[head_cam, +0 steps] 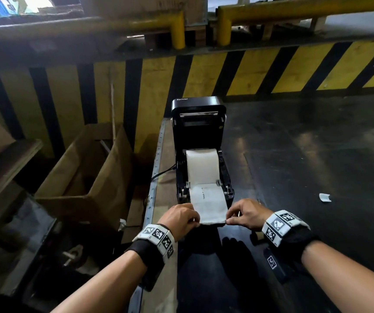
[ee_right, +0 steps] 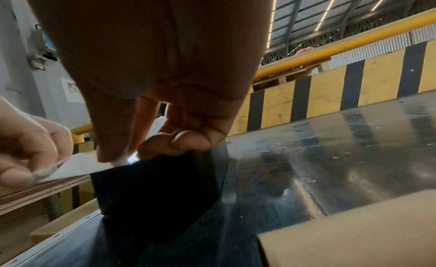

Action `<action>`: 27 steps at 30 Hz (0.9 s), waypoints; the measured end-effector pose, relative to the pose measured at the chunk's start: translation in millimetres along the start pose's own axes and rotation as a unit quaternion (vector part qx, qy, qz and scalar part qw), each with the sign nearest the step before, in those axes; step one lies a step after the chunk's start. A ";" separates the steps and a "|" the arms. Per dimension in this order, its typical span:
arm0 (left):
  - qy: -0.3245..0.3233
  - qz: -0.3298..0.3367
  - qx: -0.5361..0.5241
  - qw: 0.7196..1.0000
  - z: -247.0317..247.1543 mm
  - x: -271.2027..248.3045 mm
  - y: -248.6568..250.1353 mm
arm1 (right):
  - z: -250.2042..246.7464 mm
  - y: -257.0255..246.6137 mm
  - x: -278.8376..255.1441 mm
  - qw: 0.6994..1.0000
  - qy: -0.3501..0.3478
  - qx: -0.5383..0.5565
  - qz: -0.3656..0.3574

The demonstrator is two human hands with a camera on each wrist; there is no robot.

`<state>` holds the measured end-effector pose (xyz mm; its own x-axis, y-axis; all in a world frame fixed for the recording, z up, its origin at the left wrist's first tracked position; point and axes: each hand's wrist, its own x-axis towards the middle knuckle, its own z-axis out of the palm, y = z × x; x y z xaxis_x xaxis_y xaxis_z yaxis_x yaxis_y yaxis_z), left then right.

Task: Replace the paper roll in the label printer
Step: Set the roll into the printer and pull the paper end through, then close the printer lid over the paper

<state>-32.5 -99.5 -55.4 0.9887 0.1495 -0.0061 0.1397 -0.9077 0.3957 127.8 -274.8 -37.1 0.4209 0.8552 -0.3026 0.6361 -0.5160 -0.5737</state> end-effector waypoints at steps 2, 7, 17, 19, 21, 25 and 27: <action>-0.008 -0.002 0.004 1.000 -1.0 0.2 -0.3 | -2.7 0.4 2.2 1.000 -0.022 0.001 0.003; -0.006 0.000 -0.007 1.000 -34.3 20.1 -4.0 | -40.7 -5.4 13.9 0.998 -0.055 0.004 -0.002; 0.293 -0.217 -0.191 0.912 -198.8 150.5 -47.1 | -171.2 -49.3 96.1 0.955 0.292 0.053 0.009; 0.290 -0.248 -0.200 0.903 -214.3 174.4 -55.4 | -186.8 -55.4 117.5 0.940 0.333 0.076 0.003; 0.279 -0.267 -0.209 0.898 -219.9 195.6 -62.6 | -197.1 -57.6 138.3 0.930 0.351 0.107 0.006; 0.252 -0.284 -0.217 0.899 -207.7 224.0 -77.1 | -203.1 -53.4 172.9 0.930 0.331 0.156 0.038; 0.253 -0.285 -0.223 0.897 -196.6 229.5 -83.6 | -199.7 -50.0 183.3 0.936 0.308 0.162 0.050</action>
<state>172.2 87.9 90.6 0.5972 0.8005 0.0499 0.4678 -0.3981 0.7891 302.3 -102.0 88.1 0.8252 0.5603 0.0719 0.3850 -0.4647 -0.7974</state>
